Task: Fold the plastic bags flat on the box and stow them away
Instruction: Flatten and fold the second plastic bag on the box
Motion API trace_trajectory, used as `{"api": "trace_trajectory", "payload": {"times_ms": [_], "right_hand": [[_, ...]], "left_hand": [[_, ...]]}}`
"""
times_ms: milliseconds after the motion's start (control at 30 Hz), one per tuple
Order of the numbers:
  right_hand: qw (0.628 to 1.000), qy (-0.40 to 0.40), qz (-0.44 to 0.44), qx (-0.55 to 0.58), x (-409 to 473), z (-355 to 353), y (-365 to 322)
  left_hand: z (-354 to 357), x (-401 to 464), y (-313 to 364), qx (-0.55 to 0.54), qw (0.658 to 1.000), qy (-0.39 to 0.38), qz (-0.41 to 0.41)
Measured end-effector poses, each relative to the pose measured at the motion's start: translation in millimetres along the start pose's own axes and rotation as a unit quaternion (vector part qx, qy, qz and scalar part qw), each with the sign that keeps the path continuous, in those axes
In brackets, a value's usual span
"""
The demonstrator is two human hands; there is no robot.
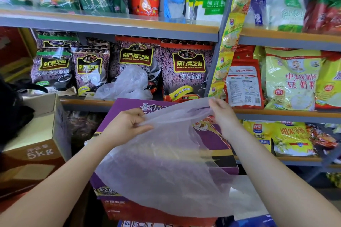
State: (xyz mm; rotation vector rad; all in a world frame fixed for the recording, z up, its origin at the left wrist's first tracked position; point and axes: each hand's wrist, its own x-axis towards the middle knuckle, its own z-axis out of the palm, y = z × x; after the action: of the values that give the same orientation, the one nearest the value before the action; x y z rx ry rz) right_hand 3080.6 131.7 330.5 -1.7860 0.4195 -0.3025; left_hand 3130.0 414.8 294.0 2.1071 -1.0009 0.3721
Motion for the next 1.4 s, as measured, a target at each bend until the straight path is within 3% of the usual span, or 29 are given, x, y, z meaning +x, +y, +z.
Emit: {"api": "trace_trajectory", "payload": {"times_ms": [67, 133, 200, 300, 400, 433, 467, 533, 600, 733, 833, 900, 967, 1033, 1100, 1200, 1400], "right_hand": [[0.971, 0.031, -0.142, -0.188, -6.0, 8.3, -1.0], [0.932, 0.011, -0.292, -0.215, -20.0, 21.0, -8.6], [0.855, -0.011, -0.414, -0.312, -33.1, 31.3, -18.7], [0.744, -0.048, -0.493, -0.448, -34.8, 39.6, -23.0], [0.7, -0.012, -0.528, -0.481, -30.4, 45.7, -26.2], [0.702, -0.003, -0.534, -0.471, -28.4, 45.2, -28.7], [0.726, -0.02, -0.519, -0.451, -25.9, 43.8, -30.4], [0.806, -0.099, -0.446, -0.377, -25.9, 36.5, -38.9], [0.838, -0.143, -0.384, -0.36, -24.1, 29.0, -43.7], [0.846, -0.202, -0.298, -0.394, -12.6, 11.3, -37.5], [0.783, -0.187, -0.258, -0.534, -14.7, 8.5, -35.0], [0.763, -0.136, -0.304, -0.554, -24.9, 18.4, -37.3], [0.776, -0.127, -0.363, -0.499, -35.0, 33.1, -42.0], [0.795, -0.185, -0.384, -0.431, -40.3, 47.7, -46.6], [0.81, -0.253, -0.365, -0.382, -41.8, 59.5, -48.8], [0.833, -0.29, -0.317, -0.348, -37.2, 63.2, -50.3], [0.835, -0.289, -0.282, -0.375, -21.4, 55.8, -41.5]], "left_hand": [[0.7, 2.3, -1.3, 0.012, 1.0, -0.004, -0.006], [1.0, 5.4, 1.3, 0.011, 1.0, 0.004, -0.001], [-0.2, 8.8, 6.7, 0.011, 1.0, 0.005, 0.006], [-3.8, 14.7, 12.3, -0.004, 1.0, 0.004, 0.014], [-8.4, 19.2, 17.8, -0.011, 1.0, -0.001, 0.025], [-10.1, 20.3, 19.2, -0.007, 0.999, -0.005, 0.031], [-12.2, 21.3, 20.7, 0.001, 0.999, -0.01, 0.036], [-17.2, 21.9, 18.6, 0.04, 0.998, -0.018, 0.043], [-21.9, 20.4, 10.8, 0.108, 0.993, -0.03, 0.035], [-26.8, 11.6, -7.6, 0.153, 0.986, -0.067, 0.001], [-23.9, 7.5, -10.6, 0.131, 0.989, -0.076, 0.007], [-22.5, 10.2, -4.1, 0.131, 0.988, -0.073, 0.021], [-21.9, 15.2, 5.2, 0.125, 0.989, -0.062, 0.042], [-21.7, 20.4, 15.0, 0.103, 0.991, -0.053, 0.061], [-22.9, 24.0, 22.0, 0.086, 0.993, -0.047, 0.072], [-27.7, 23.5, 24.5, 0.088, 0.992, -0.052, 0.071], [-37.5, 4.4, 4.2, 0.077, 0.992, -0.095, -0.041]]}}
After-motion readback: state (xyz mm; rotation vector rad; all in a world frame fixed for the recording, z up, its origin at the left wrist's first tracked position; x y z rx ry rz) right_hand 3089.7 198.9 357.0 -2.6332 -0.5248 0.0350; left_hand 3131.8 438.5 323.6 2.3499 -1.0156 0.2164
